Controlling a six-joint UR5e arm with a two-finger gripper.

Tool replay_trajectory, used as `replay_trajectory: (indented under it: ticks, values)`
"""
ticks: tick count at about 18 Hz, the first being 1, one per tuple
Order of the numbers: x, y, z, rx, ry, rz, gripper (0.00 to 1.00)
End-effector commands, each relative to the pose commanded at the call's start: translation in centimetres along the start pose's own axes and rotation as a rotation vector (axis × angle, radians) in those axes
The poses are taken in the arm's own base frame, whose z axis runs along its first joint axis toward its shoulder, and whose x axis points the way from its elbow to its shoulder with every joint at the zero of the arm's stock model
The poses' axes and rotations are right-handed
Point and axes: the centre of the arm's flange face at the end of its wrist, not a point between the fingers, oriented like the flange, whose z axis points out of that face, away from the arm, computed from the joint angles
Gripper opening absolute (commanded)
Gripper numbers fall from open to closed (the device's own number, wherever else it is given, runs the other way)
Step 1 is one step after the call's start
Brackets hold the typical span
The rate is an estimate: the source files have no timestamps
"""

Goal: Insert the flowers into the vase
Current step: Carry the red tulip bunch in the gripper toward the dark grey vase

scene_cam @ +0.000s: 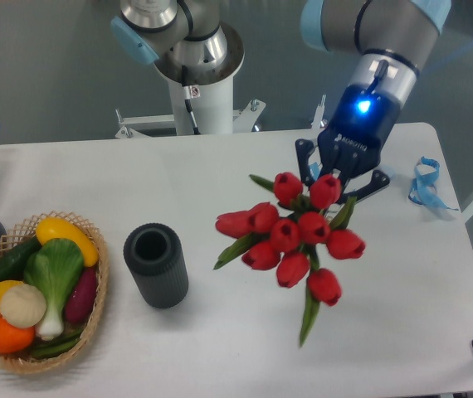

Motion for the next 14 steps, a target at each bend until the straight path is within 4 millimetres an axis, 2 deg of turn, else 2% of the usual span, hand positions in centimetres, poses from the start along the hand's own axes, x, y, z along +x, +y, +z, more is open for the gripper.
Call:
replay_trajectory:
  ticks: [2, 6, 10, 14]
  values:
    - [0.3, -0.7, 0.8, 0.005, 0.012, 0.017, 0.01]
    - [0.9, -1.6, 1.2, 0.016, 0.023, 0.027, 0.01]
    - [2.4, -3.2, 1.6, 0.096, 0.077, 0.038, 0.01]
    - [4.8, -5.2, 3.3, 0.145, 0.14, 0.064, 0.01]
